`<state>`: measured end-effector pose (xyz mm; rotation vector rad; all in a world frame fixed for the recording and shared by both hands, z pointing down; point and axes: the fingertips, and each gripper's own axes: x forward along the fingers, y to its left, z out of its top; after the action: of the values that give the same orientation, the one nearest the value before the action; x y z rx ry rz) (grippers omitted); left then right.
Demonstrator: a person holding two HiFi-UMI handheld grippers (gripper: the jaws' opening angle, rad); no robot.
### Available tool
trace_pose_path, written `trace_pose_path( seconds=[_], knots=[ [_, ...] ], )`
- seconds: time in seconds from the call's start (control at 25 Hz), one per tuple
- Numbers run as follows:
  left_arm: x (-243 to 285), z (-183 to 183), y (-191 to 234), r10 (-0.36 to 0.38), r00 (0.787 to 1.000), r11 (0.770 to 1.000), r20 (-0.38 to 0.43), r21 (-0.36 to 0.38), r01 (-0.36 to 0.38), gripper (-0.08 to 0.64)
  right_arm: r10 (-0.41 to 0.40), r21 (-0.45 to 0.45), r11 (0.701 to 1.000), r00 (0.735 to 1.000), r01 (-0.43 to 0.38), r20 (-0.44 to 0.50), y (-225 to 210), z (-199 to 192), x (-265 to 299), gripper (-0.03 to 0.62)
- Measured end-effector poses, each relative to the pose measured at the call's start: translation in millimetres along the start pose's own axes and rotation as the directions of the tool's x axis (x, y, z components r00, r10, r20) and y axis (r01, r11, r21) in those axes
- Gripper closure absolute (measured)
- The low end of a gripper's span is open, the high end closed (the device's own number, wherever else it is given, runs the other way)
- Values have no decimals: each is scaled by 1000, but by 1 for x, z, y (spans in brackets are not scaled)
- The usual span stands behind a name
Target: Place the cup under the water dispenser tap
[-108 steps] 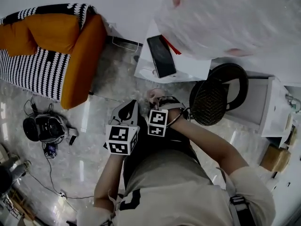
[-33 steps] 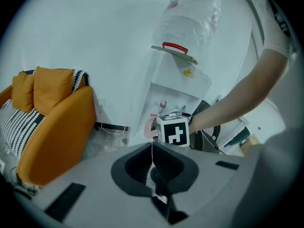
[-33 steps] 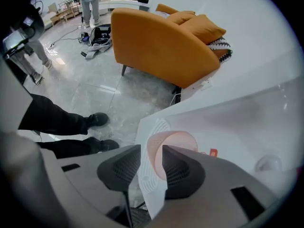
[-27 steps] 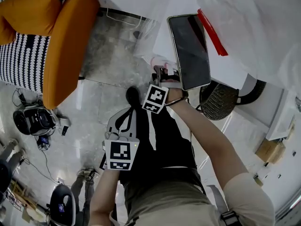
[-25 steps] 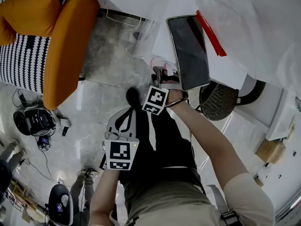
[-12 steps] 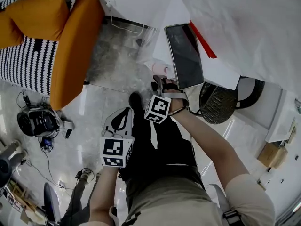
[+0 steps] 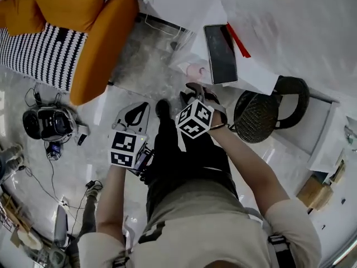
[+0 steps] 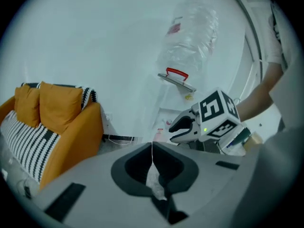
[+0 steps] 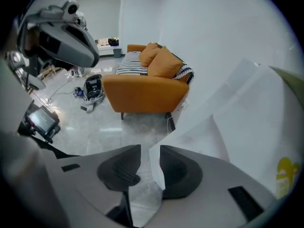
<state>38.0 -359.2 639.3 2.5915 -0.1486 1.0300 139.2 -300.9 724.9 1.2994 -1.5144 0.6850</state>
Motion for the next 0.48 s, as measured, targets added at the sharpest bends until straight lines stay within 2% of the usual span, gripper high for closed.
trace_pose_path(
  seconds=[0.08,0.36,0.48],
  knots=[
    [-9,6,7,19,1000,998,0,52,-19,502,47,35,998,998,-49,35,6,11,-15,460],
    [-36,8,35,94,996,991,1,94,-94,502,149,130,977,978,-169,146,21,44,-57,436],
    [-45,5,39,91,996,989,-11,117,-89,502,142,156,973,974,-170,176,15,53,-76,436]
  ],
)
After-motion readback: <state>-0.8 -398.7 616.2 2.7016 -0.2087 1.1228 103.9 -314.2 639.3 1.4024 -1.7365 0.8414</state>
